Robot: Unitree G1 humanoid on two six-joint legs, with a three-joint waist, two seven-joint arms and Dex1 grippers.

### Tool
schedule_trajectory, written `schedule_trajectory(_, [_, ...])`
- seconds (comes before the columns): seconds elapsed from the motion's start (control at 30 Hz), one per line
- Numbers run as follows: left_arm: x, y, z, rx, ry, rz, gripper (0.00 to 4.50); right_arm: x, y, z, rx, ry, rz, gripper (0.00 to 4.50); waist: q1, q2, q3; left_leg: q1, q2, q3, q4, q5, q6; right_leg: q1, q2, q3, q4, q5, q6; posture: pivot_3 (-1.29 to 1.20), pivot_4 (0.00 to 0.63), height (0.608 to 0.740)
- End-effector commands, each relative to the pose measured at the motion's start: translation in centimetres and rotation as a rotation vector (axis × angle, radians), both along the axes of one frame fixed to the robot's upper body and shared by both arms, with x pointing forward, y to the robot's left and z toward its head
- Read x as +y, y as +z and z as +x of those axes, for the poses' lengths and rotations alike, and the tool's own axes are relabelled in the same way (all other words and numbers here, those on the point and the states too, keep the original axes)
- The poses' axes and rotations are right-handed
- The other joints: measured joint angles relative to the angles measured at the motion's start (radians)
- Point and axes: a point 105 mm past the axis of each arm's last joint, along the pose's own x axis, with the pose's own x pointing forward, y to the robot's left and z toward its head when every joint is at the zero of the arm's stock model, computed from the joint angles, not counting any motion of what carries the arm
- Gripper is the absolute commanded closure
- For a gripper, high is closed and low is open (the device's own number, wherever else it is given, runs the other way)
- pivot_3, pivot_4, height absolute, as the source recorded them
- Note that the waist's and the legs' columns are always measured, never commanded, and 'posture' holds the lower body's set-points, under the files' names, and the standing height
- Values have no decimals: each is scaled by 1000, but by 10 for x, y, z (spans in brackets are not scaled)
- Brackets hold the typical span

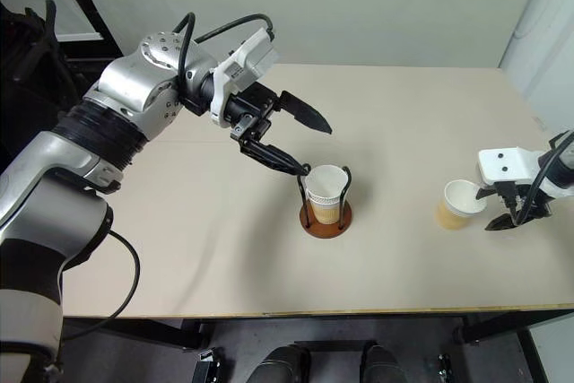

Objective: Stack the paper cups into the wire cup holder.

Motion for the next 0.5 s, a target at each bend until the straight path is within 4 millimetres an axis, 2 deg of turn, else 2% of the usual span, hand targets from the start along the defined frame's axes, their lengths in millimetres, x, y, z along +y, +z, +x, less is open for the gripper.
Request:
schedule_trajectory(0.03, [-1, 13, -6, -40, -43, -7, 0, -1, 11, 2, -52, 7, -5, 1321, 1, 0, 0, 0, 0, 0, 0, 0, 0, 0, 0, 0, 0, 0, 0, 0, 150, 740])
schedule_trajectory(0.5, [5, 13, -6, -34, -28, -9, 0, -9, -11, 22, -90, 42, -99, 1321, 0, 0, 0, 0, 0, 0, 0, 0, 0, 0, 0, 0, 0, 1, -1, 0, 150, 740])
